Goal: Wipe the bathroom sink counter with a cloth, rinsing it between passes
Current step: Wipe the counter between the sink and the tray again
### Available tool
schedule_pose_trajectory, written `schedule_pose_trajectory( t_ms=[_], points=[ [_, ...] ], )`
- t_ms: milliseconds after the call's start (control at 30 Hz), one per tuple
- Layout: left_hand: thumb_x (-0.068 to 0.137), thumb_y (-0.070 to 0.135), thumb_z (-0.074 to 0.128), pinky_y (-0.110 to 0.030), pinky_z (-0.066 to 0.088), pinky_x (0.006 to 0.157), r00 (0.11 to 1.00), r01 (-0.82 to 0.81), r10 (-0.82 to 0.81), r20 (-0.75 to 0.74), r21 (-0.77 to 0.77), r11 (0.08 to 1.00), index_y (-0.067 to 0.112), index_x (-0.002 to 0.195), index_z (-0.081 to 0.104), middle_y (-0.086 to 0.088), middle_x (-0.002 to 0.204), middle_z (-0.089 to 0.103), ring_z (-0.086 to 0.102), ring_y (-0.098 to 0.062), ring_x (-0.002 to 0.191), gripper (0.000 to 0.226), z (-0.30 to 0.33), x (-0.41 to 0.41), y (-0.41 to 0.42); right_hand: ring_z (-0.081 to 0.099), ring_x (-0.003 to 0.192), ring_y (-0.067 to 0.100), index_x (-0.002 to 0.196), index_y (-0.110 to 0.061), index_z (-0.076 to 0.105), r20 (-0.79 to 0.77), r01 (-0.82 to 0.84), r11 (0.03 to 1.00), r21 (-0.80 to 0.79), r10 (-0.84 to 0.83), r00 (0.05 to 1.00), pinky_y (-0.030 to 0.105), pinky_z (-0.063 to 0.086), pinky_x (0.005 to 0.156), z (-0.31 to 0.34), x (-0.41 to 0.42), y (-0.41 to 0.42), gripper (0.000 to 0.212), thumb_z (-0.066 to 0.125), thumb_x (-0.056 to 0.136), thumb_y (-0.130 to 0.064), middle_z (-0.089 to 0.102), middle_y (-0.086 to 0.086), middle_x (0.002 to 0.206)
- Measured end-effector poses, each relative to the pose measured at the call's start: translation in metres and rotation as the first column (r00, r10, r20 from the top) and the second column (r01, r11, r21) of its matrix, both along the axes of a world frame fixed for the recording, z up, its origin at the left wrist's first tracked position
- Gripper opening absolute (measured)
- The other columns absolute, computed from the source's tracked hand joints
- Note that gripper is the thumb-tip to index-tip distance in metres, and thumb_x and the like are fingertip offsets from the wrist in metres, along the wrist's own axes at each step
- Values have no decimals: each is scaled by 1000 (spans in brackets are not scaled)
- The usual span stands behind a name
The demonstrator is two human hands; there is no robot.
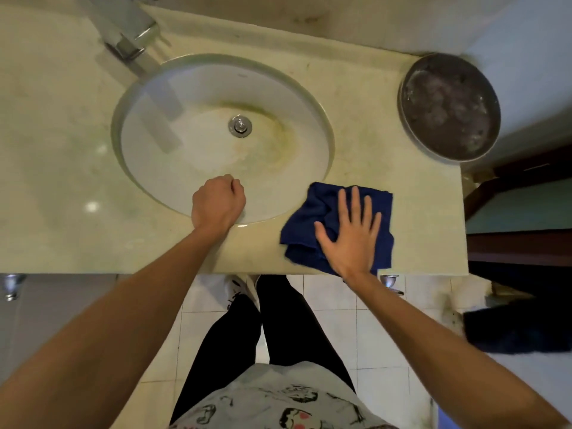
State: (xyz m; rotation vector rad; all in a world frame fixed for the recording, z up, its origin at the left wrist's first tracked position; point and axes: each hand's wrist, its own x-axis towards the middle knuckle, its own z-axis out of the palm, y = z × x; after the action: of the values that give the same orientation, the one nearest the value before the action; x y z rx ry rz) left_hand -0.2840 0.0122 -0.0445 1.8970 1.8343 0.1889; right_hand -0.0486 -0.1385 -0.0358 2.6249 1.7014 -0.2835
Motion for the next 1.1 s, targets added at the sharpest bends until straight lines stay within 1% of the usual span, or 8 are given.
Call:
schedule_pose_trajectory(
  t_ms=[100, 167, 300, 400, 500, 700, 900, 1100],
  points=[
    [99, 37, 38, -41, 53, 66, 996, -35, 38, 75, -37, 999, 12, 74, 59, -4, 67, 60, 58, -29, 64, 41, -1, -2, 0, 9, 157, 32, 164, -29, 15, -16, -54, 999, 4, 54, 998, 58, 12, 124, 2, -54, 12, 84, 32, 93, -71, 10, 0, 172],
    [97, 40, 40, -39, 52, 68, 972, -106, 123, 198, -93, 990, 13, 75, 62, -3, 70, 63, 60, -27, 68, 41, 0, -4, 5, 6, 158, 32, 163, -29, 17, -41, -103, 995, 2, 103, 994, 59, 8, 124, 3, -97, 17, 83, 33, 93, -71, 10, 0, 172],
    [98, 34, 46, -39, 56, 81, 832, -221, 272, 484, -161, 962, 15, 85, 73, 4, 81, 72, 68, -19, 80, 35, 5, -18, 15, 13, 157, 31, 163, -28, 22, -75, -120, 993, 19, 121, 990, 61, 8, 123, 2, -182, 31, 81, 34, 94, -68, 18, 0, 170],
    [98, 37, 43, -42, 54, 72, 900, -207, 201, 386, -27, 978, 12, 82, 69, -2, 76, 70, 65, -24, 74, 39, 11, -36, 19, 16, 156, 31, 163, -26, 23, -106, -96, 994, 49, 100, 989, 61, 8, 123, 1, -205, 40, 79, 36, 95, -65, 19, 1, 170],
    [99, 37, 41, -38, 46, 66, 952, -186, 163, 258, 68, 980, 12, 75, 62, -2, 71, 64, 59, -26, 69, 41, 8, -64, 22, 18, 156, 29, 162, -26, 25, -119, -171, 982, 83, 180, 976, 58, 10, 124, -1, -190, 33, 77, 38, 96, -63, 21, 3, 169],
    [99, 41, 38, -38, 46, 69, 956, -228, 218, 195, 28, 973, 10, 80, 63, -4, 74, 65, 59, -27, 72, 44, 8, -67, 22, 6, 158, 23, 163, -27, 20, -108, -188, 980, 58, 194, 975, 50, 10, 126, 2, -99, 1, 76, 39, 98, -63, 11, 0, 172],
    [99, 41, 40, -33, 38, 74, 962, -242, 239, 135, 3, 970, 18, 84, 65, 6, 80, 63, 60, -25, 79, 37, 12, -64, 21, 6, 158, 24, 164, -27, 14, -37, 49, 999, 10, -49, 998, 54, 15, 125, 5, -13, -36, 76, 29, 100, -65, 5, 0, 172],
    [100, 45, 40, -36, 47, 78, 979, -190, 189, 80, 2, 982, 20, 90, 66, 5, 90, 69, 64, -24, 80, 38, 9, -61, 21, 10, 157, 27, 164, -28, 14, 14, 172, 985, 7, -172, 985, 56, 11, 125, 2, -10, -6, 76, 26, 99, -65, 12, 1, 171]
  ],
)
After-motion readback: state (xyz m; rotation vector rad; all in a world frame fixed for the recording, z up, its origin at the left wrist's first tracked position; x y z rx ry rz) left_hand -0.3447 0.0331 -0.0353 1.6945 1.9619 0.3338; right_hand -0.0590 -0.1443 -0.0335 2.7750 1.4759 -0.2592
